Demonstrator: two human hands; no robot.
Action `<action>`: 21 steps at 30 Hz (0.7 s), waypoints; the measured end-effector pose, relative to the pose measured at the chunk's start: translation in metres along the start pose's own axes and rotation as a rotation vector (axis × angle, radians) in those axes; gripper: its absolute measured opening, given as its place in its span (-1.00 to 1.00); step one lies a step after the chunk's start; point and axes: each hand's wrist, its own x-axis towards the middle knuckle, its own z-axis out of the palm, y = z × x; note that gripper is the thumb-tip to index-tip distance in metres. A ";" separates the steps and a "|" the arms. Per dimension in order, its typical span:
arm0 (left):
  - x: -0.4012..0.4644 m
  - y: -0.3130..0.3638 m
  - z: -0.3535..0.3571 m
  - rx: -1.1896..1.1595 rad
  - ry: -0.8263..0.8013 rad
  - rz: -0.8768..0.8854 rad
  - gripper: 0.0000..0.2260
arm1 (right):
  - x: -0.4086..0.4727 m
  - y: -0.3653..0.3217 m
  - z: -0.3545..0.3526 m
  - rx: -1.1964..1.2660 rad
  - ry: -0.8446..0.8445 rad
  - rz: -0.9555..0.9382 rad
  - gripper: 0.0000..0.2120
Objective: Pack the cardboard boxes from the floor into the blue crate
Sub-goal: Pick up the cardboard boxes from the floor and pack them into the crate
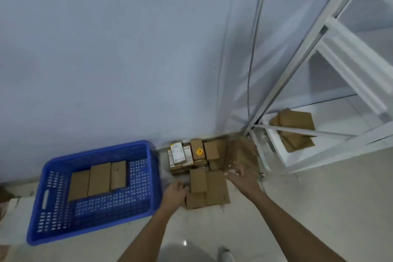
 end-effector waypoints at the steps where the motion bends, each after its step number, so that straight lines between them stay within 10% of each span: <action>1: -0.002 0.003 0.009 -0.007 -0.003 0.006 -0.81 | 0.004 0.006 -0.007 -0.008 -0.001 0.002 -0.29; 21: 0.266 -0.164 0.162 -0.195 0.088 -0.016 -0.55 | 0.250 0.232 0.149 -0.027 -0.120 0.047 -0.34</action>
